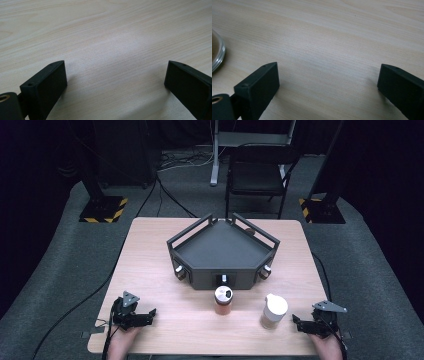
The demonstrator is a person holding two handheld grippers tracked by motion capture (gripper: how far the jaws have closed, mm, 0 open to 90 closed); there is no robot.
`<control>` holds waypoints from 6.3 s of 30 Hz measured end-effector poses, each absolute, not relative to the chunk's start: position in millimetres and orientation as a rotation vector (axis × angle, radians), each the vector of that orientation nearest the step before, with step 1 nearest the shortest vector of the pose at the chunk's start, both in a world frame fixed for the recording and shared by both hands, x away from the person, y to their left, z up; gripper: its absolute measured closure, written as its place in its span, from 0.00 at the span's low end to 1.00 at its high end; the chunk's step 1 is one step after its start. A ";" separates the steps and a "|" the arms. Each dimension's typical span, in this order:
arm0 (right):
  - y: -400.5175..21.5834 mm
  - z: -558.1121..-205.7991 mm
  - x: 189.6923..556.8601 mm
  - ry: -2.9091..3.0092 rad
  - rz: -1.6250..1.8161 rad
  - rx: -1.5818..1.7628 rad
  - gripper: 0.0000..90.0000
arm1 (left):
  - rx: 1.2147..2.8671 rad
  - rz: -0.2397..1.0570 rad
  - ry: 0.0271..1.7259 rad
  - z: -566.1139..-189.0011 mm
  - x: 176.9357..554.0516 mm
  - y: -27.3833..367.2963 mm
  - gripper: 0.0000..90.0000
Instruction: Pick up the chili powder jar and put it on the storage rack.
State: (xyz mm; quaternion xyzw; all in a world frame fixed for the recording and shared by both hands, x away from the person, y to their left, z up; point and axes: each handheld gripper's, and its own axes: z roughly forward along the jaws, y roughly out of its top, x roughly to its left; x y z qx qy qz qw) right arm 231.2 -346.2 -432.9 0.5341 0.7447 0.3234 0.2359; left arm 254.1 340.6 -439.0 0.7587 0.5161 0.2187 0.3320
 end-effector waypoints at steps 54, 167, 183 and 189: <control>-345.7 -432.8 230.9 2.041 0.886 1.467 0.03 | 1.901 0.440 1.040 -434.7 247.2 341.1 0.09; -345.3 -432.9 231.1 2.043 0.886 1.466 0.03 | 2.010 0.317 0.721 -424.4 291.8 192.4 0.13; -345.3 -432.9 231.1 2.043 0.886 1.466 0.03 | 2.008 0.353 0.736 -431.4 295.1 173.9 0.20; -345.3 -432.9 231.1 2.043 0.886 1.466 0.03 | 2.006 0.367 0.750 -434.0 295.8 171.4 0.26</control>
